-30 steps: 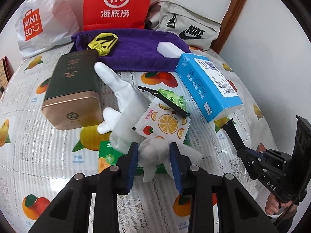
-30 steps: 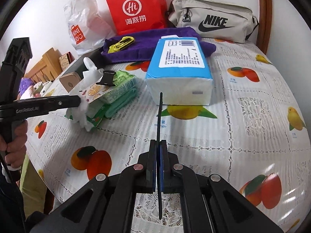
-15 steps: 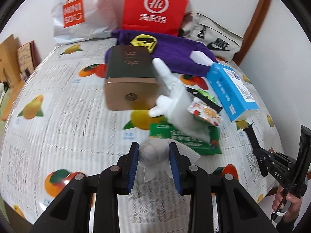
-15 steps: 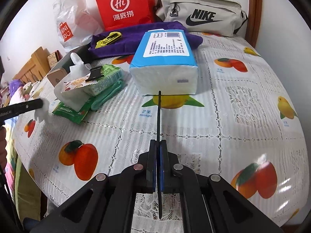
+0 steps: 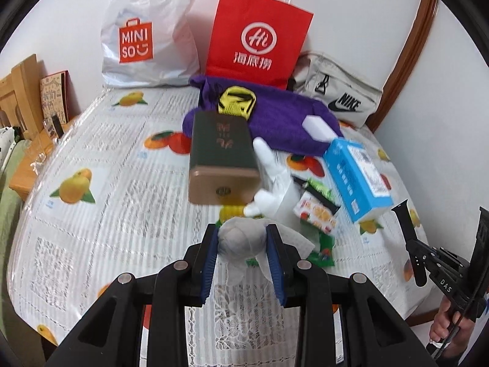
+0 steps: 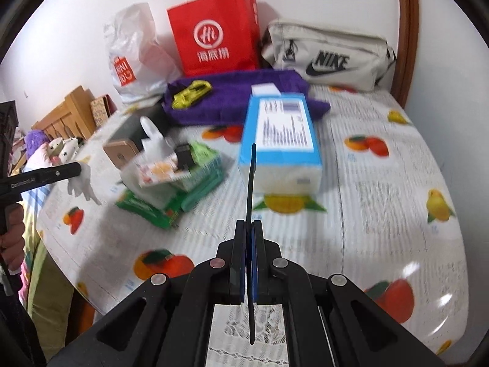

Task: Organize soft objects
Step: 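Lift the white glove with the left gripper and carry it over the purple towel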

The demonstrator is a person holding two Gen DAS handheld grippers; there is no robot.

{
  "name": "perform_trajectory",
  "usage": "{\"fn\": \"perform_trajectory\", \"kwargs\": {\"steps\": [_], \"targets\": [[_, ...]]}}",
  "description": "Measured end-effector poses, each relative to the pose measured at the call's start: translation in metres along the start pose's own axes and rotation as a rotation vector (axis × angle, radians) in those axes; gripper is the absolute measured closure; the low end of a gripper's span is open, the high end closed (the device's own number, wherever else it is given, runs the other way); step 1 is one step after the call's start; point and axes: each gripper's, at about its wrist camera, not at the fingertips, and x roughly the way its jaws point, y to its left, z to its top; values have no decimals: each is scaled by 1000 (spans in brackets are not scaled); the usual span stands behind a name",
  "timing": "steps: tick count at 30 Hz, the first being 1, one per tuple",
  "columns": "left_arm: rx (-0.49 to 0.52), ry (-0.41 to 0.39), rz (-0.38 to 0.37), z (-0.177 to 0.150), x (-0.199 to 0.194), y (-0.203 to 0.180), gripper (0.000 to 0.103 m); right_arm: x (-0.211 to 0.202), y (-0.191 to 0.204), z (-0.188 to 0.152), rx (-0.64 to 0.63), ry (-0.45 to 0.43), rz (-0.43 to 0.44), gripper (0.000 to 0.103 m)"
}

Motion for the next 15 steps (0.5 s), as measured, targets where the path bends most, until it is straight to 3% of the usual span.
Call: {"fn": "perform_trajectory", "kwargs": {"steps": [15], "targets": [[-20, -56, 17, 57, -4, -6, 73, 3, 7, 79, -54, -74, 71, 100]]}}
